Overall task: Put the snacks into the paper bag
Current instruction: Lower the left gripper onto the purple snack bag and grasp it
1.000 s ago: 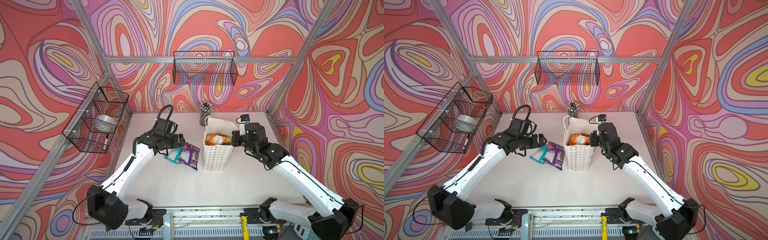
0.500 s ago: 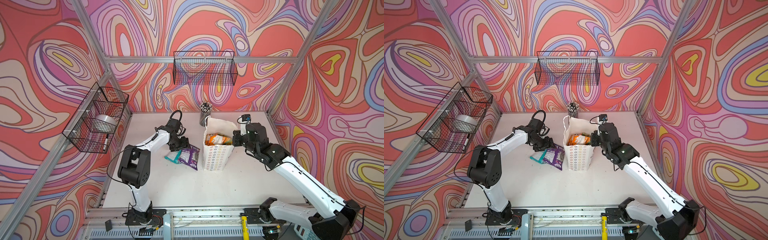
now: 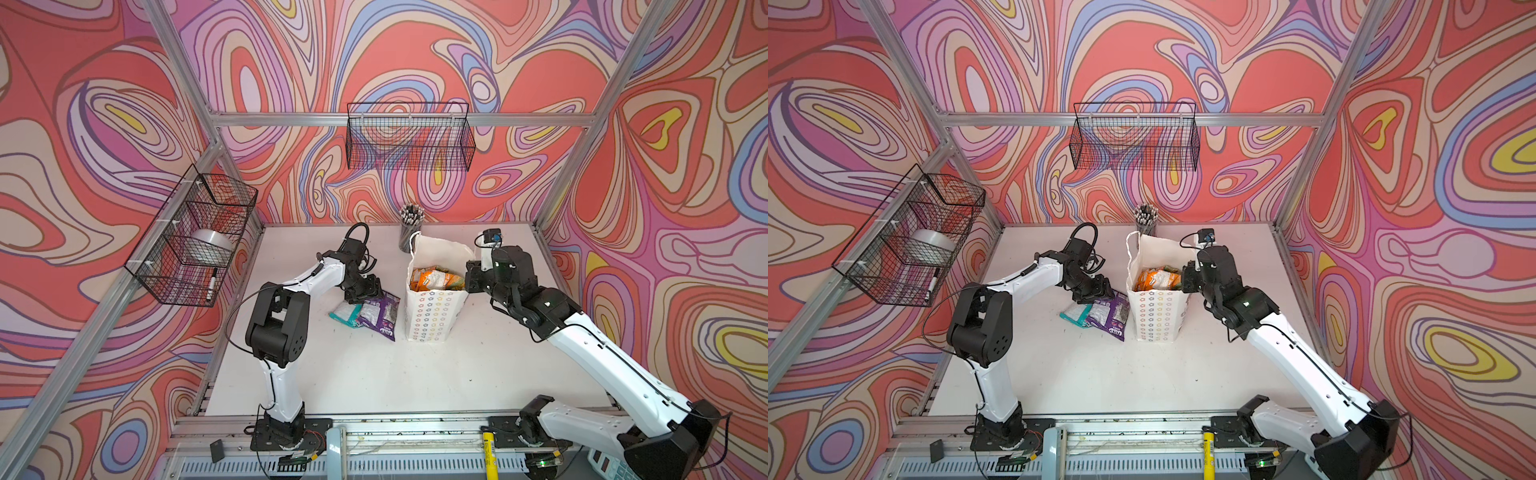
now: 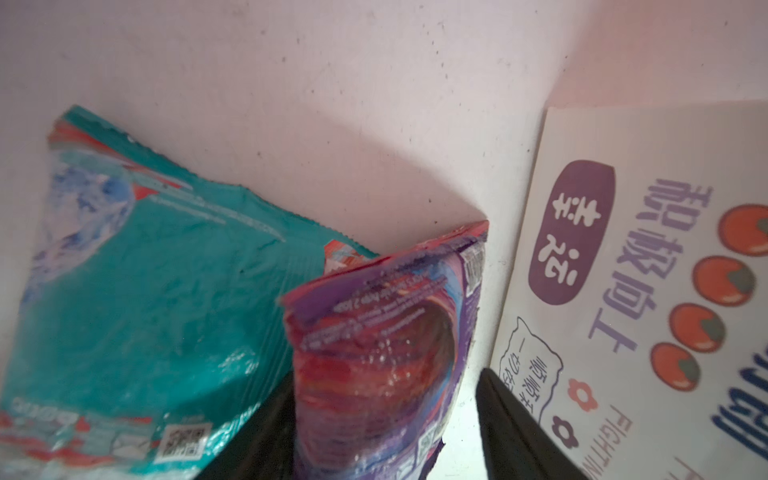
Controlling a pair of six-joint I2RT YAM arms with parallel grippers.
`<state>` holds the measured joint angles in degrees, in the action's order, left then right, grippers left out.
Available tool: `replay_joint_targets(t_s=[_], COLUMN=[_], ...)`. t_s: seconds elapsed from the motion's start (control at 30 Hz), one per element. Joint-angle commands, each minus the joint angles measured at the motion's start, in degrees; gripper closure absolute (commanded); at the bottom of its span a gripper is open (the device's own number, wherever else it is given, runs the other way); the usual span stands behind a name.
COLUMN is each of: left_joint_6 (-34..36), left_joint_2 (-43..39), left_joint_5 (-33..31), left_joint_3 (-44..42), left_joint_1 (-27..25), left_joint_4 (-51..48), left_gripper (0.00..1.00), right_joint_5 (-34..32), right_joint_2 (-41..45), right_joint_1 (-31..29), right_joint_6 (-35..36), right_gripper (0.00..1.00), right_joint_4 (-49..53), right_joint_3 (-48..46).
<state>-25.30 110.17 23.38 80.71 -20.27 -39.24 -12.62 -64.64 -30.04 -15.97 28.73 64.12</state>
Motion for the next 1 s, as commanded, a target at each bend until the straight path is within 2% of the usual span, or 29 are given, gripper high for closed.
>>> replay_joint_targets(t_s=[0.0,0.3,0.43,0.63,0.77,0.97], left_joint_6=[-0.3,-2.4,-4.1,-5.5,-8.2,-12.0], left_joint_2=[1.7,2.7,1.5,0.2,-2.3,-9.3], left_joint_5=[-0.2,-0.4,3.4,3.3,4.4,1.9], left_joint_3=[2.2,3.1,1.7,2.0,1.8,0.7], left_joint_1=[-0.5,-0.8,-1.2,-2.2,-2.5,-2.5], left_joint_4=[-1.6,-1.3,1.6,1.5,2.1,2.6], left_gripper=[0.47,0.78,0.84,1.0,1.0,1.0], right_joint_5=[-0.6,-0.9,-0.7,-0.8,-0.9,-0.9], right_joint_2=[0.3,0.1,0.2,0.4,0.4,0.4], right_joint_1=[-0.3,-0.3,-0.3,-0.3,-0.3,-0.3], right_joint_6=[0.1,0.3,0.2,0.3,0.2,0.2], right_gripper=[1.0,1.0,1.0,1.0,1.0,1.0], right_joint_4=[0.3,0.2,0.4,0.4,0.4,0.4], right_joint_3=[-0.8,-0.8,-0.8,-0.8,-0.8,-0.8])
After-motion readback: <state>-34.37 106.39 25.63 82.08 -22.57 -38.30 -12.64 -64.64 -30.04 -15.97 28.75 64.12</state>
